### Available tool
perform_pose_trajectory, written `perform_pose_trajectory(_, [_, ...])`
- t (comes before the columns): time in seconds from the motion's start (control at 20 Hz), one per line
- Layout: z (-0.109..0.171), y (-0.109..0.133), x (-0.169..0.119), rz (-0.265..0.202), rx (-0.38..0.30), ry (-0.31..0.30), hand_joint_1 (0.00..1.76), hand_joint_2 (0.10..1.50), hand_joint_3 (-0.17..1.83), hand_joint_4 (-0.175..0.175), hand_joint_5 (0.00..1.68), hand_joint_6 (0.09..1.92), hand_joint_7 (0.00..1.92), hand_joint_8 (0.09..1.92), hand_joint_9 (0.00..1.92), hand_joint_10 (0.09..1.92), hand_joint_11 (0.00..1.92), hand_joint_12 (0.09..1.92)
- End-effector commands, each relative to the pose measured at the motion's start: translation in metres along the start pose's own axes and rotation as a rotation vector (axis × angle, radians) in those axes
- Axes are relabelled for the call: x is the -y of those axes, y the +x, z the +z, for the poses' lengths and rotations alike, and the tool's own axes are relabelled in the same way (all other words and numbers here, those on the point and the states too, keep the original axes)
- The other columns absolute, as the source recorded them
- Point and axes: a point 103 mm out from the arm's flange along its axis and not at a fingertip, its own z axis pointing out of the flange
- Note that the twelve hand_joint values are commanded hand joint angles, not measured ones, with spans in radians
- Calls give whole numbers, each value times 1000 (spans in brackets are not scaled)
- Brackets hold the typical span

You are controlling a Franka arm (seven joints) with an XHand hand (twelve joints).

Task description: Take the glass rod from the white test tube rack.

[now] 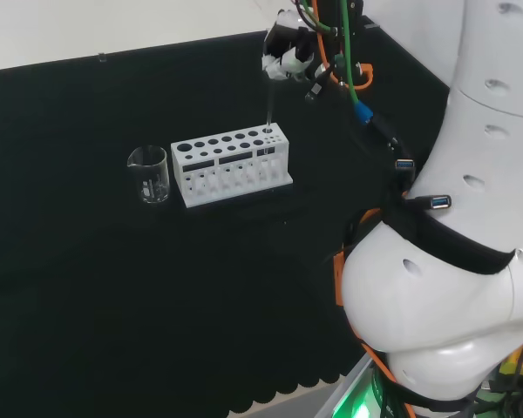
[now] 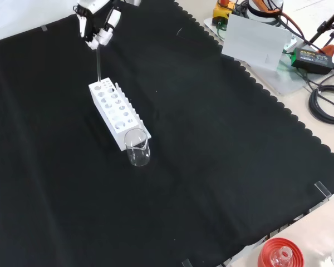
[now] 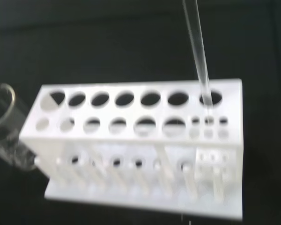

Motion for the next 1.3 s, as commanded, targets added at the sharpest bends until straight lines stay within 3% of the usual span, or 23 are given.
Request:
perform_pose_trajectory(0.05, [-29, 18, -1, -6, 18, -168, 1264, 1190, -150, -175, 945, 1060, 999, 1071, 1477, 755, 1473, 737])
perform_pose_trajectory(0.25, [-48, 25, 3, 2, 47, -192, 1272, 1185, -175, -175, 980, 1010, 1033, 1022, 1531, 722, 1484, 719])
perform_pose_trajectory(0.75, [-79, 43, 22, 12, 132, -176, 1283, 1157, -175, -175, 1041, 917, 1091, 928, 1615, 624, 1511, 670])
perform_pose_trajectory(1.3, [-93, 66, 48, 18, 145, -185, 1286, 1150, -175, -175, 1056, 895, 1105, 906, 1644, 594, 1526, 657])
